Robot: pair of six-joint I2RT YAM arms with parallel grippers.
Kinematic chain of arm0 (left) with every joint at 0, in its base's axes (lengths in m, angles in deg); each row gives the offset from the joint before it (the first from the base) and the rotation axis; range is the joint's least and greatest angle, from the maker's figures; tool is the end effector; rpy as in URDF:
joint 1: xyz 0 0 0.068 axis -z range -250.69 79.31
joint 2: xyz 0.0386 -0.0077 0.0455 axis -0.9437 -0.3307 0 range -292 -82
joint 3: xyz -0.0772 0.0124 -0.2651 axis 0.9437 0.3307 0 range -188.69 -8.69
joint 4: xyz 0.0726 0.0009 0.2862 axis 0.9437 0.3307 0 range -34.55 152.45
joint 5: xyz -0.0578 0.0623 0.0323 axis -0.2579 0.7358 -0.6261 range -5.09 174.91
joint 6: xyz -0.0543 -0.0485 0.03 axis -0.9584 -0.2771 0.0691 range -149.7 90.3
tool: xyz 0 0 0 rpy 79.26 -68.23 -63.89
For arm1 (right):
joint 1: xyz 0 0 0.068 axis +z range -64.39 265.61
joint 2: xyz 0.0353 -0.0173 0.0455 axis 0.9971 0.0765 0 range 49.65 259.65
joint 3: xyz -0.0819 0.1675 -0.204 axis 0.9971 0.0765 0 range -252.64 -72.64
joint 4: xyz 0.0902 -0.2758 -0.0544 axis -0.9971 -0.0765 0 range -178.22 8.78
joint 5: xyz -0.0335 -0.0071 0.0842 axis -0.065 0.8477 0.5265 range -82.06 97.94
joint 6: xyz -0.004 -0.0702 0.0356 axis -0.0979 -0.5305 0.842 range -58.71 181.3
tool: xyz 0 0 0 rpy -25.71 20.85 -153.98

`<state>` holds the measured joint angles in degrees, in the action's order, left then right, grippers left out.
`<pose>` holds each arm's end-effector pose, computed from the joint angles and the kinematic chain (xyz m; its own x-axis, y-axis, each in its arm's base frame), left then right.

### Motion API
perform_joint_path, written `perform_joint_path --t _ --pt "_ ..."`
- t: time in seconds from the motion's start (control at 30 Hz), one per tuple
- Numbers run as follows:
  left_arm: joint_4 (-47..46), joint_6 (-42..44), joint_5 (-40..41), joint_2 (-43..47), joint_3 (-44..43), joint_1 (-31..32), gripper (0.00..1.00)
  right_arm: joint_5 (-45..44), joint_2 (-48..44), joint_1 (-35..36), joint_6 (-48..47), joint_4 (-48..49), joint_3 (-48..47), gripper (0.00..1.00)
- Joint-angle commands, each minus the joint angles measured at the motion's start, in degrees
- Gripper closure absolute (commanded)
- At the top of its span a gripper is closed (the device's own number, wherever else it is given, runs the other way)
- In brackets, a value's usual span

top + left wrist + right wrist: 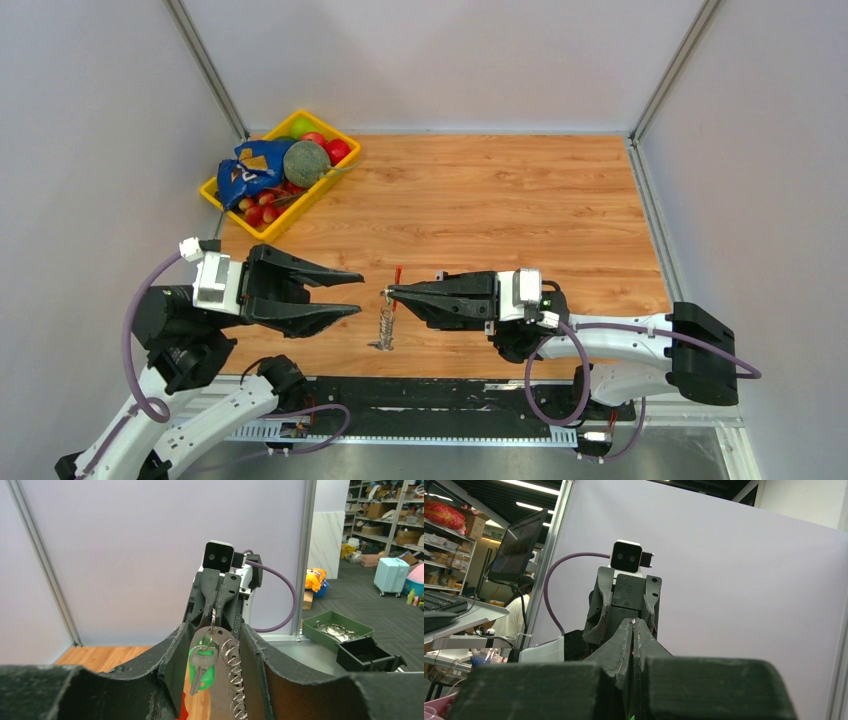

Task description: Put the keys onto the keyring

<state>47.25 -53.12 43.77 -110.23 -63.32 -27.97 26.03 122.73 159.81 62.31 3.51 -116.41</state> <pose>0.0519 -0.1084 0.4896 0.0217 -0.4274 -0.9038 0.9997 0.0175 0.0157 0.0601 0.2892 0.3983 0.2071 0.7937 -0.5720 -0.9665 0.0753 -0.2455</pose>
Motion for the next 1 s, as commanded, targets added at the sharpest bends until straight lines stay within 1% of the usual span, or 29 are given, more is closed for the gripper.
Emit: perform_joint_path --t 0.0,0.17,0.63,0.97 --pt "-4.9 -2.1 -1.4 -2.1 0.8 -0.1 0.51 0.3 -1.0 0.2 1.6 8.1 -0.3 1.00" --pt "-6.1 -2.2 -1.5 -2.9 1.8 -0.1 0.52 0.5 -0.1 0.2 1.5 8.3 -1.3 1.00" --pt "-6.1 -1.8 -2.1 -2.9 2.9 -0.1 0.55 0.0 2.5 0.3 2.0 10.3 -3.1 1.00" --pt "-5.4 -1.2 -1.8 -2.4 3.5 -0.1 0.56 0.2 2.1 0.3 1.1 10.8 -3.1 1.00"
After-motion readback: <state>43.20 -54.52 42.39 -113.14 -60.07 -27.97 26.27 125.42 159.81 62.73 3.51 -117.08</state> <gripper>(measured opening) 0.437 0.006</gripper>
